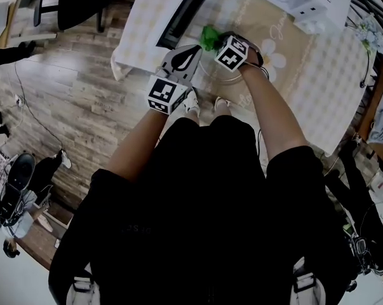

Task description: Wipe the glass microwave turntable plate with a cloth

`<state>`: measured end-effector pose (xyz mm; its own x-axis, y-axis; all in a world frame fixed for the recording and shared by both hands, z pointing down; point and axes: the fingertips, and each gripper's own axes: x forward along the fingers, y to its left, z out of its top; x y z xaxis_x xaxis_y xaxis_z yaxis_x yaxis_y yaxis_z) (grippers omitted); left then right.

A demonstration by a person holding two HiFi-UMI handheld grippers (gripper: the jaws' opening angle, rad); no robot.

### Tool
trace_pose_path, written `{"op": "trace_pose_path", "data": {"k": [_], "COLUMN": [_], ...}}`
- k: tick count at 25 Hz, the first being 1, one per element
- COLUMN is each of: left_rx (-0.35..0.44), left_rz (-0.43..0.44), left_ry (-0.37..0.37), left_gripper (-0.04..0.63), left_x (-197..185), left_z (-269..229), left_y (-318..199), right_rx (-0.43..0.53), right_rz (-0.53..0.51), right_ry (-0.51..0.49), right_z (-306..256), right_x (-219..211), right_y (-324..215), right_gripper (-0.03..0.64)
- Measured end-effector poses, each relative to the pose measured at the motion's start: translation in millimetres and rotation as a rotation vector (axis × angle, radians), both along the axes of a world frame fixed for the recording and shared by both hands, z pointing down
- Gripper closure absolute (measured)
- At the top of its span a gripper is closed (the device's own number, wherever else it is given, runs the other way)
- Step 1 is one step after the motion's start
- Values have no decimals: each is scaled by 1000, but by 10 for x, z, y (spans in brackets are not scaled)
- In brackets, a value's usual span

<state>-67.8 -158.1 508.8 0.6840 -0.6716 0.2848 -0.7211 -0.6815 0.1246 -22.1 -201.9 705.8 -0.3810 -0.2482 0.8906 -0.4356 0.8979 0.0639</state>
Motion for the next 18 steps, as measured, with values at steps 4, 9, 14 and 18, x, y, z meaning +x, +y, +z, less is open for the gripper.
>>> {"op": "trace_pose_path", "data": {"k": [4,9,14,18], "left_rx": [-10,-13,0,11], "left_rz": [29,69,102,111], "left_ry": [4,9,12,14], "left_gripper": [574,574,574,574], "left_x": [123,277,386,425], "left_z": [44,49,1,-42], "left_y": [47,118,162,190], "right_rx": [-14,-26,-33,-38], "right_rz": [25,58,83,107], "right_ry": [24,55,100,137], "right_z": [13,23,29,35], "right_x": [267,602,940,1223], "right_y": [96,250,401,507], "right_gripper": [543,543,543,543]}}
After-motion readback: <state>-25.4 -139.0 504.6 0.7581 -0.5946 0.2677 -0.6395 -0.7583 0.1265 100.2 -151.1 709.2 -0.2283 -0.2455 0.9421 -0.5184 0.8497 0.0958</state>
